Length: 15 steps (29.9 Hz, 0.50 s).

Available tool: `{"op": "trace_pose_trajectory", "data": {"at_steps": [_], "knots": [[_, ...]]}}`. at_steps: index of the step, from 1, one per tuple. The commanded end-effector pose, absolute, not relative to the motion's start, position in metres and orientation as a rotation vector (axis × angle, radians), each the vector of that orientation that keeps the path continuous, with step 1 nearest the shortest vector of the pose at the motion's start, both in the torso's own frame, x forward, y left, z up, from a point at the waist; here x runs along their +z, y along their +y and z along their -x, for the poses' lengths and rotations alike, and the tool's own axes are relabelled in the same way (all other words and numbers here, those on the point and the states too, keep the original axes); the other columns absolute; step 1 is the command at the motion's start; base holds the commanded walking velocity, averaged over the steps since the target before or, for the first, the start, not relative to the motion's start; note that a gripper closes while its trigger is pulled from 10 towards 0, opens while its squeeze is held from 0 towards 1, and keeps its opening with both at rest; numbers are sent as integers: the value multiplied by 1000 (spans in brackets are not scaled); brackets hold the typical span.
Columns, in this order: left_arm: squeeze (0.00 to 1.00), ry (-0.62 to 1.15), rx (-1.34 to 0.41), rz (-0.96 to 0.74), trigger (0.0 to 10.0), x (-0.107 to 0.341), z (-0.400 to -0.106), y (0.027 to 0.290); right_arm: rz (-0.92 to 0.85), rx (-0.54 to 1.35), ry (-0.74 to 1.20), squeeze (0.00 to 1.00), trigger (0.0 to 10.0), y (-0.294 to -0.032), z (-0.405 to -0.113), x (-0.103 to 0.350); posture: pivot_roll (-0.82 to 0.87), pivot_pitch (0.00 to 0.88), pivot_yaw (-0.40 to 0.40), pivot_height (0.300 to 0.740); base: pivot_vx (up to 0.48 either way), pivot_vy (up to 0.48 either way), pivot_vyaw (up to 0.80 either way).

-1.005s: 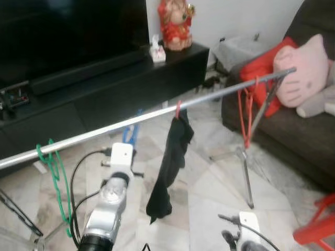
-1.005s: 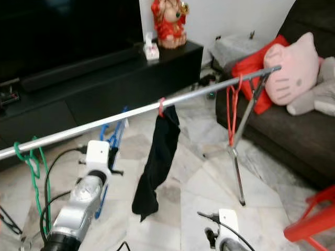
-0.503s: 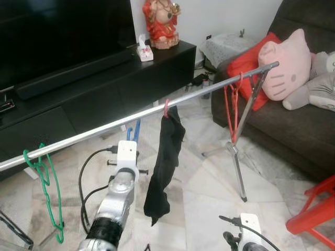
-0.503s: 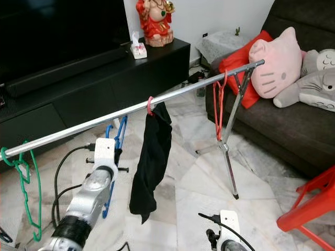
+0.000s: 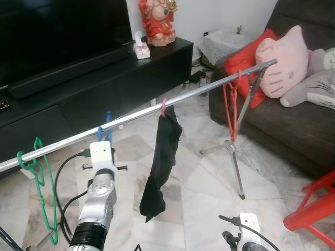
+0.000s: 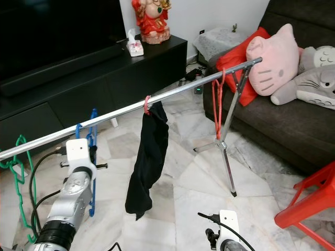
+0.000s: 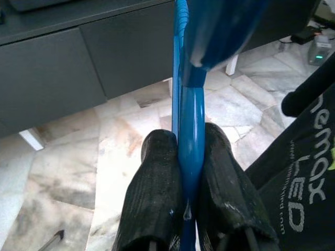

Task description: Hang hanger

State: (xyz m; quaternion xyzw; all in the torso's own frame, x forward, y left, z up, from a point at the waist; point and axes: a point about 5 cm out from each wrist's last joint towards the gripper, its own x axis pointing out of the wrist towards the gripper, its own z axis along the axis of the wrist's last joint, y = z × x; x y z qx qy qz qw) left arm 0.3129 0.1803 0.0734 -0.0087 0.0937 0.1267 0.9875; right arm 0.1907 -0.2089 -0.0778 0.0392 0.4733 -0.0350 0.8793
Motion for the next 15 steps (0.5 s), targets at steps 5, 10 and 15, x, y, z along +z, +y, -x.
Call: {"op": "trace_pose_trajectory", "data": {"at_steps": [5,10,15], "knots": [[0,130,261,11,10000,84,-312,187,-74,-66,996,0,10000,-209,-189,-79,-88,0,65,740,0,0,0],[0,133,232,7,10000,84,-313,179,-76,-70,996,0,10000,-209,-189,-79,-97,0,69,740,145,0,0],[0,132,223,4,10000,84,-313,177,-75,-69,997,0,10000,-209,-189,-79,-97,0,69,740,251,0,0]]}}
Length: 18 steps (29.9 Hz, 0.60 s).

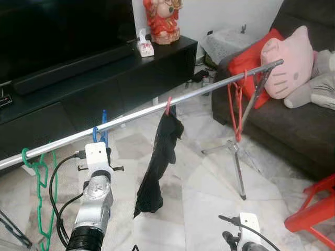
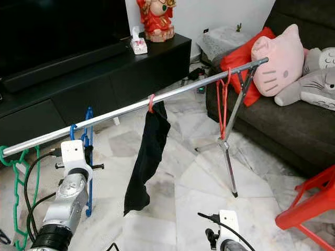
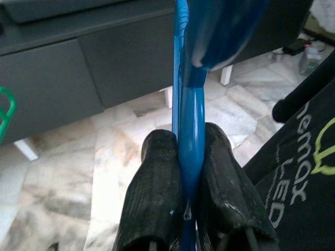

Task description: Hang hanger

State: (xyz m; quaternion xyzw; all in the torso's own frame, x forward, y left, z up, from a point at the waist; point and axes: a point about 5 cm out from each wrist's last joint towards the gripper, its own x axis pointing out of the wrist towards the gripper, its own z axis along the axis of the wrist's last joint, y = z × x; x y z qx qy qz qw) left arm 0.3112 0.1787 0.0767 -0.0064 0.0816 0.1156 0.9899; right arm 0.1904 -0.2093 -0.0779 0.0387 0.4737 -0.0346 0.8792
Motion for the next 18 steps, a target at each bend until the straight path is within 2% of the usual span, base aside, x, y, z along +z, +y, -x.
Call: {"op": "trace_pose_trajectory", "data": {"at_steps": [1,11,18], "knots": [[0,132,222,4,10000,84,-313,177,-75,-68,997,0,10000,-209,-189,-79,-97,0,69,740,251,0,0],[0,123,129,-33,10000,88,-319,160,-78,-68,996,0,10000,-208,-189,-79,-98,0,72,740,292,0,0],[0,149,81,-60,10000,84,-315,154,-80,-66,997,0,10000,-208,-189,-79,-94,0,71,740,0,0,0]]}}
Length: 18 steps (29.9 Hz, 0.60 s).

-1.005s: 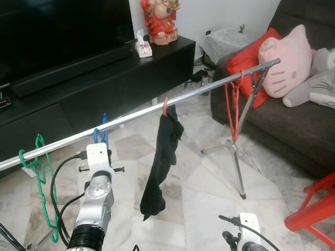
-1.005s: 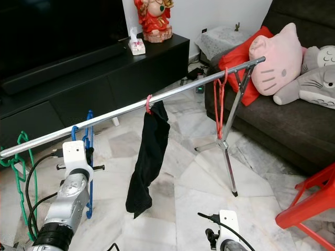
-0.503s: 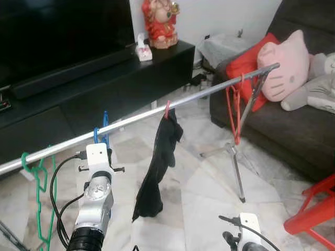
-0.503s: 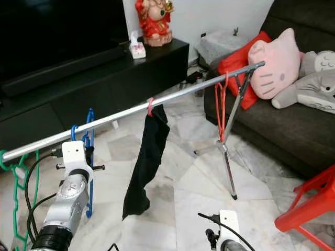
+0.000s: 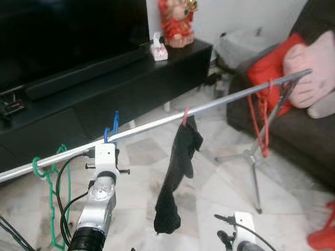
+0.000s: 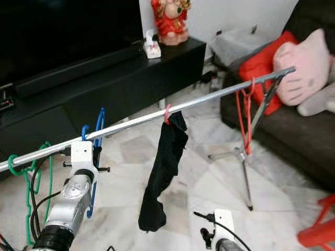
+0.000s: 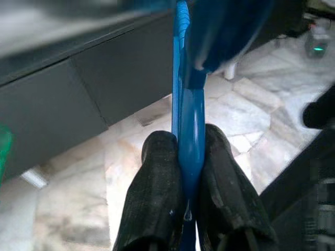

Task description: Hang hanger

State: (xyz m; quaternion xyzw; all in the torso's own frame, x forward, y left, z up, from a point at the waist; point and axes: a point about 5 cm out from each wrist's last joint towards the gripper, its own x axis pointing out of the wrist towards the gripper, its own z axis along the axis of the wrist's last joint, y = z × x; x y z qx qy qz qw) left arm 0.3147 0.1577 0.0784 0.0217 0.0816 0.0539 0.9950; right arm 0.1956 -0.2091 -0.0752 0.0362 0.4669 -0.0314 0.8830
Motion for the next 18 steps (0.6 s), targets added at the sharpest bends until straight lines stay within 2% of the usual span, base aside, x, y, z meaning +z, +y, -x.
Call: {"op": "trace_pose_trajectory", "data": {"at_steps": [1,18], "knots": [[0,160,74,-64,10000,82,-314,154,-79,-66,997,0,10000,-208,-189,-79,-94,0,71,740,0,0,0],[0,314,-66,-127,10000,62,-309,137,-78,-59,999,0,10000,-207,-190,-79,-93,0,73,740,0,0,0]]}}
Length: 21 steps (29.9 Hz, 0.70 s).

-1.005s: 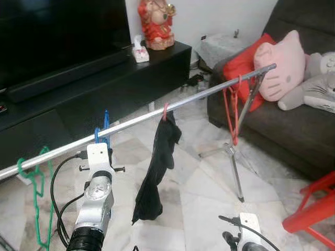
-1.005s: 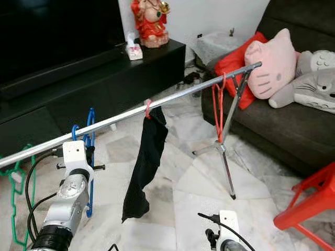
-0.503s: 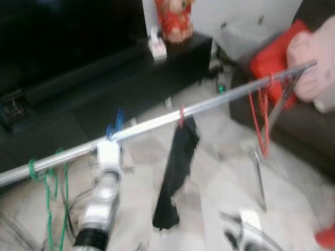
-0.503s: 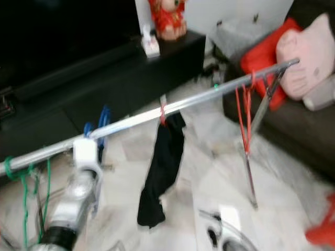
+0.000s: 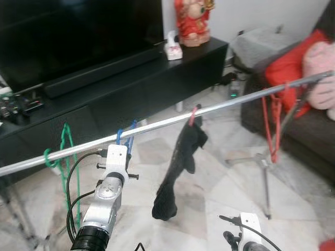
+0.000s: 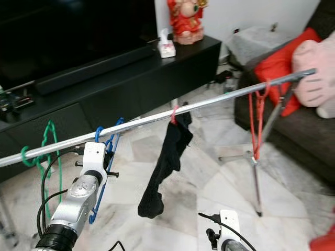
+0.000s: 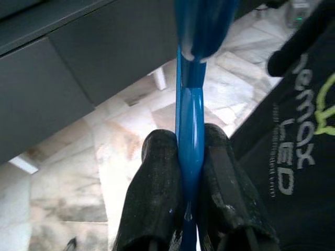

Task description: Hang hanger

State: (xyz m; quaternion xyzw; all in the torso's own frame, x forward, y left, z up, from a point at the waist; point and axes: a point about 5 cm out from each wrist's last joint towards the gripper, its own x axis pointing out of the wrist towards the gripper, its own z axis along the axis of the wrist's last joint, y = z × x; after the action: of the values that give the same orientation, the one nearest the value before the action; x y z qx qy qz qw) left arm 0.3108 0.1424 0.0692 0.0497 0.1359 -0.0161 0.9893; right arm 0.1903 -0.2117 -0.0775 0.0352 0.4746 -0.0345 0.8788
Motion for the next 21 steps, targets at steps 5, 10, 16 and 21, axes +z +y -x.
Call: {"op": "trace_pose_trajectory", "data": {"at_steps": [5,10,16,21], "knots": [[0,330,-88,-129,10000,62,-309,133,-80,-59,999,0,10000,-207,-189,-79,-95,0,76,740,0,0,0],[0,384,-110,-162,10000,56,-307,133,-84,-62,1000,0,10000,-206,-189,-79,-94,0,82,740,0,0,0],[0,456,-114,-192,10000,49,-301,134,-84,-59,1001,0,10000,-206,-189,-79,-89,0,82,740,0,0,0],[0,498,-82,-192,10000,49,-294,138,-83,-60,1002,0,10000,-206,-189,-79,-90,0,82,740,0,0,0]]}}
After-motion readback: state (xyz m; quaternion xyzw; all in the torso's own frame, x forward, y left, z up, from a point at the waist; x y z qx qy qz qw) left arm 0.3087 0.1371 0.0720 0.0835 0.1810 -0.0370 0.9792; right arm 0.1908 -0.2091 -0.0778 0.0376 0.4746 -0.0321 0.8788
